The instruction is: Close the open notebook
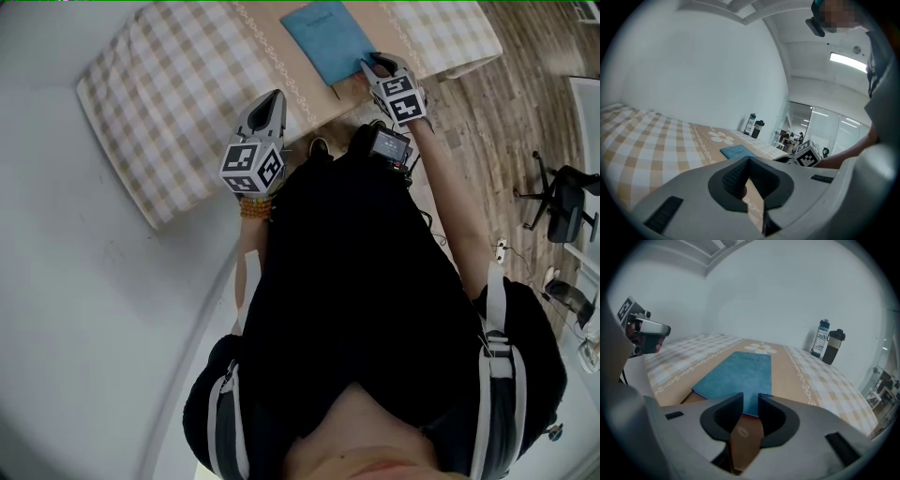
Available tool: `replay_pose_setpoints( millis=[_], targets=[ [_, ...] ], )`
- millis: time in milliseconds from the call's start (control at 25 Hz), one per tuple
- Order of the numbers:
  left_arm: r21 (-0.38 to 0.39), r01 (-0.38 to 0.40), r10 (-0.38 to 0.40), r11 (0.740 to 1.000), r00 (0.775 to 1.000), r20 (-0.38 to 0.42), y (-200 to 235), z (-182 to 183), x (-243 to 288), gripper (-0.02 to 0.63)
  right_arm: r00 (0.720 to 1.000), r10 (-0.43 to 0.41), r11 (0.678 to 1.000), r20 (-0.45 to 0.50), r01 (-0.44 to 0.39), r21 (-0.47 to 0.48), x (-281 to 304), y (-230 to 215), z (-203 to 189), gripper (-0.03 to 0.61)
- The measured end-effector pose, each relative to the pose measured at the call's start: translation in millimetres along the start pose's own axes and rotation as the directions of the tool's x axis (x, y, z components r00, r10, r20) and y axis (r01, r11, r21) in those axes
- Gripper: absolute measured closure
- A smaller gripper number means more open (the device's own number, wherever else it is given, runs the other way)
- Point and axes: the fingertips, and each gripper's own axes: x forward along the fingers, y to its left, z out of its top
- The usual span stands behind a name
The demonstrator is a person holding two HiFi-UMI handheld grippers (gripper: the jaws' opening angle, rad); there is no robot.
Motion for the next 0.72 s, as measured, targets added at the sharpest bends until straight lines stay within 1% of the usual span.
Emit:
replay_pose_setpoints(
  millis=[120,200,280,360,440,480,560,600,640,720],
  targets=[
    [0.036,0.018,-0.018,0.999,1.0,0.006,-17,4,1,0.609,0.999,0.02,0.999,-0.03,-0.021,-0.026,-7,3,-6,0.474],
    [0.065,0.03,-0.03,0.997,0.999,0.009,-21,11,5,0.609,0.999,0.04,0.999,-0.021,-0.04,-0.012,-11,4,0,0.474],
    [0.083,0.03,-0.032,0.996,0.999,0.02,-20,21,9,0.609,0.999,0.039,0.999,0.035,-0.04,0.024,-18,1,14,0.474],
    [0.094,0.022,-0.026,0.995,0.999,0.041,-18,32,13,0.609,0.995,0.018,0.999,0.098,-0.022,0.041,-28,-4,31,0.474],
    [0.117,0.008,-0.016,0.993,0.998,0.065,-19,41,13,0.609,0.984,0.014,0.998,0.175,-0.024,0.057,-42,-5,52,0.474],
    [0.132,-0.001,-0.009,0.991,0.997,0.076,-22,45,11,0.609,0.974,0.028,0.996,0.226,-0.047,0.078,-52,-3,63,0.479],
    [0.157,-0.019,0.003,0.987,0.995,0.1,-27,54,8,0.609,0.935,0.075,0.981,0.346,-0.131,0.142,-73,2,87,0.564],
    [0.163,-0.028,0.009,0.986,0.994,0.113,-29,59,7,0.609,0.911,0.091,0.97,0.402,-0.172,0.171,-83,4,99,0.571],
    [0.166,-0.037,0.016,0.985,0.992,0.128,-30,65,7,0.609,0.889,0.094,0.963,0.448,-0.196,0.187,-91,4,111,0.571],
    [0.175,-0.062,0.035,0.983,0.987,0.156,-31,78,8,0.609,0.857,0.076,0.965,0.51,-0.192,0.179,-106,4,131,0.571]
  ],
)
